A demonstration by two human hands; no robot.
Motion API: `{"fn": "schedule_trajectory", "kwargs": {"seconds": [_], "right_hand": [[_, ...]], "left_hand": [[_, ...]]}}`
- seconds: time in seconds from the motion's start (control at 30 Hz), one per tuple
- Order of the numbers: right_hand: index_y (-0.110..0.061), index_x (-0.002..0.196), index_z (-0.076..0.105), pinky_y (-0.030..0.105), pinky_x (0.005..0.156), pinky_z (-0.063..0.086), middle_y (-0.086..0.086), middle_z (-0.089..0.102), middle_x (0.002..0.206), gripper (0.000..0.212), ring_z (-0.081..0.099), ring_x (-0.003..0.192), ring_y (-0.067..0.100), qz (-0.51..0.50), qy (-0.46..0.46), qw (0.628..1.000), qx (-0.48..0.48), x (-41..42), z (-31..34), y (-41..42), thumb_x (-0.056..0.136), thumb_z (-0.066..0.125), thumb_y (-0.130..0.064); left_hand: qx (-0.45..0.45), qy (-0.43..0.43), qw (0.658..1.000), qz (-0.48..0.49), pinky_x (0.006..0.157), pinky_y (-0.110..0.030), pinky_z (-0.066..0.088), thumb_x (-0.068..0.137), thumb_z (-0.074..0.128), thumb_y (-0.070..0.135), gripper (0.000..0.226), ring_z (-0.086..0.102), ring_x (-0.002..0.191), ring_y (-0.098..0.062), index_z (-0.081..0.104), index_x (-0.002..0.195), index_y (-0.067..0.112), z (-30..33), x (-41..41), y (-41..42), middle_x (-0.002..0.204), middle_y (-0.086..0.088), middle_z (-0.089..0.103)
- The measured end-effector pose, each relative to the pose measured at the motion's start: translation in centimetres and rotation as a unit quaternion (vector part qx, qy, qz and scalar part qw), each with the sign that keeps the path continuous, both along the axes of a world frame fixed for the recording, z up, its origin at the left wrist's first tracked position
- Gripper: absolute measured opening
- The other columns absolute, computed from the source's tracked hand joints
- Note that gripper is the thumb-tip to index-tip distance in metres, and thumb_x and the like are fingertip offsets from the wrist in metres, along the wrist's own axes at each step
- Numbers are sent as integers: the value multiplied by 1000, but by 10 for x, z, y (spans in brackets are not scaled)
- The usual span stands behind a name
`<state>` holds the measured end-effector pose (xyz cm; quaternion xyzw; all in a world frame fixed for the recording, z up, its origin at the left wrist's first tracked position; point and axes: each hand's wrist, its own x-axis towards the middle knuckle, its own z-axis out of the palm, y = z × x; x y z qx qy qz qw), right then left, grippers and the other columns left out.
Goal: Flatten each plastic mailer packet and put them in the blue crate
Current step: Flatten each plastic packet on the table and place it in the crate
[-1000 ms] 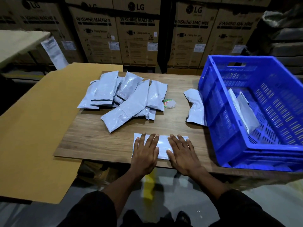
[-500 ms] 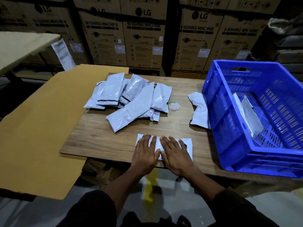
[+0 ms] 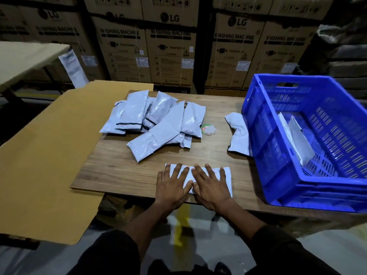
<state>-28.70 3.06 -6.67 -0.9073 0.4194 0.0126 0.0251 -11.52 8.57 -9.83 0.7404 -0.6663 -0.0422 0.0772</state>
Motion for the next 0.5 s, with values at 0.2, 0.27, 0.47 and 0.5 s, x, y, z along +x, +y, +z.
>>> {"fn": "schedule_trajectory", "kwargs": {"seconds": [0.2, 0.27, 0.47, 0.5], "right_hand": [[-19, 149, 43, 71, 107, 20, 0, 35, 159, 59, 32, 146, 33, 9, 20, 999, -29, -5, -6, 1, 101, 24, -46], [-15, 150, 41, 69, 110, 15, 3, 32, 161, 61, 24, 149, 32, 26, 14, 999, -44, -8, -5, 0, 101, 24, -47], [-2, 149, 39, 59, 115, 12, 15, 28, 160, 64, 19, 151, 27, 55, -8, 996, -75, -25, -6, 9, 102, 30, -45], [-2, 149, 38, 58, 115, 13, 15, 28, 160, 64, 20, 151, 26, 54, -9, 996, -75, -28, -9, 11, 102, 30, -44]], "left_hand": [[35, -27, 999, -5, 116, -66, 9, 96, 3, 60, 72, 8, 152, -42, 20, 160, 31, 10, -2, 2, 169, 4, 10], [27, -38, 999, 0, 114, -67, 18, 99, 13, 56, 67, 20, 151, -38, 35, 156, 28, 12, -3, 4, 166, 2, 24], [-7, -46, 999, -11, 112, -66, 22, 100, 25, 53, 61, 39, 144, -35, 48, 149, 24, 8, -3, 3, 158, -1, 42], [-15, -50, 999, -14, 114, -65, 16, 101, 24, 51, 62, 36, 146, -34, 46, 150, 21, 9, -4, 3, 158, -4, 40]]}}
